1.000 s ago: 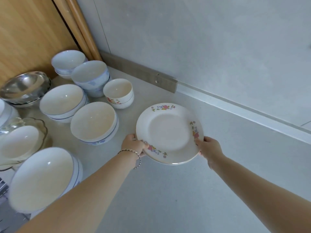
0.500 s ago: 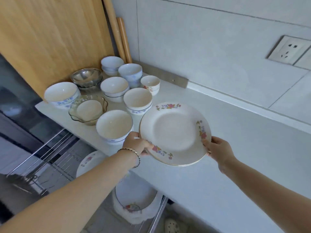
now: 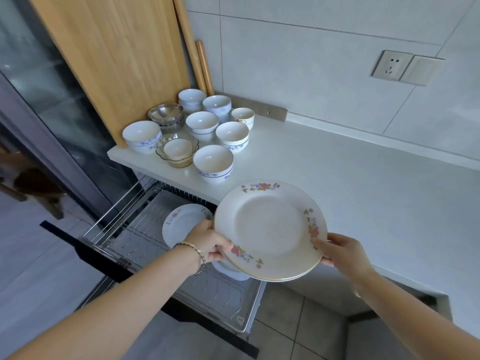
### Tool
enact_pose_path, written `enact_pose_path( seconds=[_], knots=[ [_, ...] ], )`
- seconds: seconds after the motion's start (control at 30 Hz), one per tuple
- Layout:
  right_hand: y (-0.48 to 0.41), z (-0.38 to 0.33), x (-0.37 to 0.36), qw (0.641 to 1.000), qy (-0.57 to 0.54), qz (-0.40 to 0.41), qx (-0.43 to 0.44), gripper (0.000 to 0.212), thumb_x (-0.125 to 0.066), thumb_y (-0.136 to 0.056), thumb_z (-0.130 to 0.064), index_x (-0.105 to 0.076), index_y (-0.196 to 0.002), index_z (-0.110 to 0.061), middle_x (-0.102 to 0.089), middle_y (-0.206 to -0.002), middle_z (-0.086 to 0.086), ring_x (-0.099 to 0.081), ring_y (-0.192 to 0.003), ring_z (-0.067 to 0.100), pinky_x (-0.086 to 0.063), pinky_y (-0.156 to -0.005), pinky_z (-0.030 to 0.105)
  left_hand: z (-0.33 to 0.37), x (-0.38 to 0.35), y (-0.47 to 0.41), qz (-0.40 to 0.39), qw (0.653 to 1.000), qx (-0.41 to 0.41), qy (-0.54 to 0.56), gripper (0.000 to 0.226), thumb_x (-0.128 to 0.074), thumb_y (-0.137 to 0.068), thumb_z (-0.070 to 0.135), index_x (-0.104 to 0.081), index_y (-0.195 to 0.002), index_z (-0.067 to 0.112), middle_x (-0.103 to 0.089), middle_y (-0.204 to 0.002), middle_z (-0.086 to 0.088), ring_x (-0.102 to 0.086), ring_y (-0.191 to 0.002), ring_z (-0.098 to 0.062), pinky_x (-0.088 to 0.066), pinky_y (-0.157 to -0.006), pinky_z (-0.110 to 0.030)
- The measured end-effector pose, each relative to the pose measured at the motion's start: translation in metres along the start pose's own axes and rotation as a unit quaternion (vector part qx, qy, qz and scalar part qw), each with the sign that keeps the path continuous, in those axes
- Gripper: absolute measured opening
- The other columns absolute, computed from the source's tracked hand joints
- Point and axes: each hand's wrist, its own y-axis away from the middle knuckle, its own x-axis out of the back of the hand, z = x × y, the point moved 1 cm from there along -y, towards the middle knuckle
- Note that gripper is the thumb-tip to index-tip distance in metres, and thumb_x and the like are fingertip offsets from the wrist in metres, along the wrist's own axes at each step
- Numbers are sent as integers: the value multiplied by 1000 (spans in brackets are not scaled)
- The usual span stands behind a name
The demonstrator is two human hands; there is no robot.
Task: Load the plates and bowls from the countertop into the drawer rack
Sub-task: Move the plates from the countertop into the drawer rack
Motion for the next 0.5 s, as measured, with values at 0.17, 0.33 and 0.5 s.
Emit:
enact_pose_path(
  seconds=[0.17,0.33,0.5],
  knots=[
    [26,21,-15,1000,-16,-12,-13,14,-61,-88,-8,-66,-101,-9,-69,-87,4,-65,-81,20,-52,-80,30,-27,13,27,39,999,0,18,45,-54,-77,-18,-51,-119,0,-64,-115,-22,-66,-93,-30,-60,-57,-31],
    [52,39,-54,999,-40,-22,-23,11,-61,-87,-5,-65,-96,-11,-68,-82,1,-64,-77,16,-50,-84,31,-51,50,46,79,997,3,3,42,-55,-75,-20,-53,-110,2,-62,-117,-23,-63,-106,-36,-58,-67,-38],
    [58,46,-126,997,-55,-23,-45,10,-62,-88,-6,-63,-95,-12,-68,-82,2,-64,-75,15,-53,-84,32,-56,119,45,75,997,-3,21,35,-54,-76,-20,-55,-97,8,-61,-119,-23,-62,-107,-37,-56,-71,-39]
  ],
)
